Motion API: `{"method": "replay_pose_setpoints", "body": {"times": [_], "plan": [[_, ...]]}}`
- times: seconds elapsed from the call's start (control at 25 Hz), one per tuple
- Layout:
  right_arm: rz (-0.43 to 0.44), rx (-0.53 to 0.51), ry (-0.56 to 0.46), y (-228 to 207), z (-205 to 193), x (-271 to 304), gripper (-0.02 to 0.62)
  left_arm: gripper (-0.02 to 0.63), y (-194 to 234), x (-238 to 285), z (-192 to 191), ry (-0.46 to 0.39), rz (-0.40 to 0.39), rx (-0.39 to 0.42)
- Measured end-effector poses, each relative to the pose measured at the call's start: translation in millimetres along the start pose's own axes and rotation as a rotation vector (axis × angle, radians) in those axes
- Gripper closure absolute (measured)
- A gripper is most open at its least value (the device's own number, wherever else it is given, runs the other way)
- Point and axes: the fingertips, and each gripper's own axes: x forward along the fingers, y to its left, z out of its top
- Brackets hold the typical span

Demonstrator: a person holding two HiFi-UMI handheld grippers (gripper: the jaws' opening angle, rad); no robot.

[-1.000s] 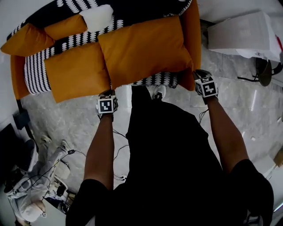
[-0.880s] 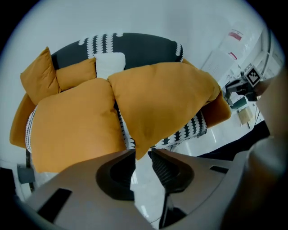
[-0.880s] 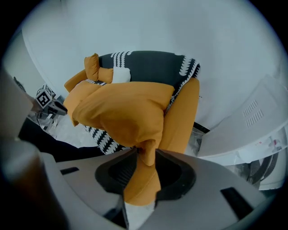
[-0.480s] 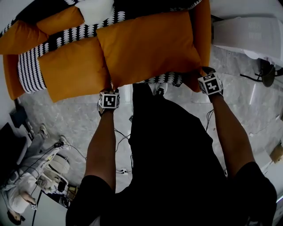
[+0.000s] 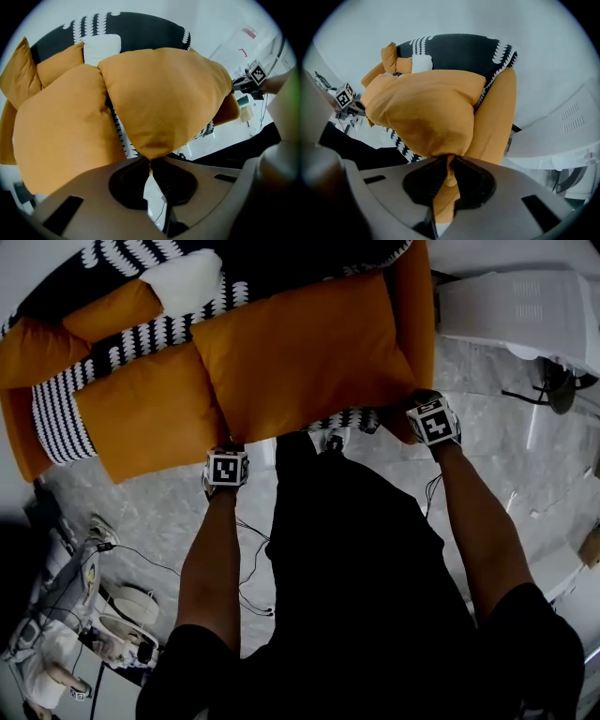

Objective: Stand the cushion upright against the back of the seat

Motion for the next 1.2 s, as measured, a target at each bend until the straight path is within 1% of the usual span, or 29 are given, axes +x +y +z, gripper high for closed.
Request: {"method": "replay_pose_setpoints", "body": {"times": [0.08,0.2,0.28,0.44,0.52,0.6,0.68,0.76,0.84,0.96,1.08,1.2], "plan": [[0.016,0.033,-0.005,-6.9,7.8,-0.7,0.538,0.575,4.4,-6.0,21.0,-0.036,-0.004,0.004],[0.050,0.120,-0.023,-24.1,35.3,-2.8,0.546,0.578,24.5,-24.8,78.5,-0.083,-0.018,-0.003],[0.064,0.155,-0.039,-29.9,47.5,-11.4,0.548,0.578,35.1,-43.8,108.2,-0.121,-0.016,-0.001],[0.090,0.194,-0.103,-30.6,60.9,-35.0,0.549,0.580,48.5,-80.8,139.1,-0.218,0.012,-0.014],[0.111,0.241,-0.144,-30.0,68.9,-47.9,0.549,0.580,54.6,-97.2,152.9,-0.258,0.020,-0.034],[0.131,0.316,-0.208,-34.4,83.3,-62.0,0.549,0.580,60.3,-115.8,172.0,-0.308,0.026,-0.064],[0.154,0.408,-0.299,-40.2,102.0,-79.1,0.549,0.581,65.2,-139.5,191.4,-0.377,0.035,-0.090],[0.174,0.478,-0.391,-42.9,118.9,-97.7,0.551,0.581,69.5,-164.8,206.6,-0.445,0.043,-0.098],[0.199,0.523,-0.463,-48.3,136.4,-111.3,0.551,0.581,73.7,-186.3,227.0,-0.490,0.047,-0.098],[0.240,0.589,-0.548,-66.5,164.9,-124.1,0.551,0.582,77.2,-214.5,273.9,-0.537,0.033,-0.121],[0.248,0.635,-0.631,-86.4,196.2,-134.1,0.552,0.584,84.0,-235.6,321.9,-0.597,0.034,-0.107],[0.244,0.688,-0.682,-102.0,221.5,-144.1,0.552,0.586,94.7,-243.2,357.4,-0.620,0.021,-0.108]]}}
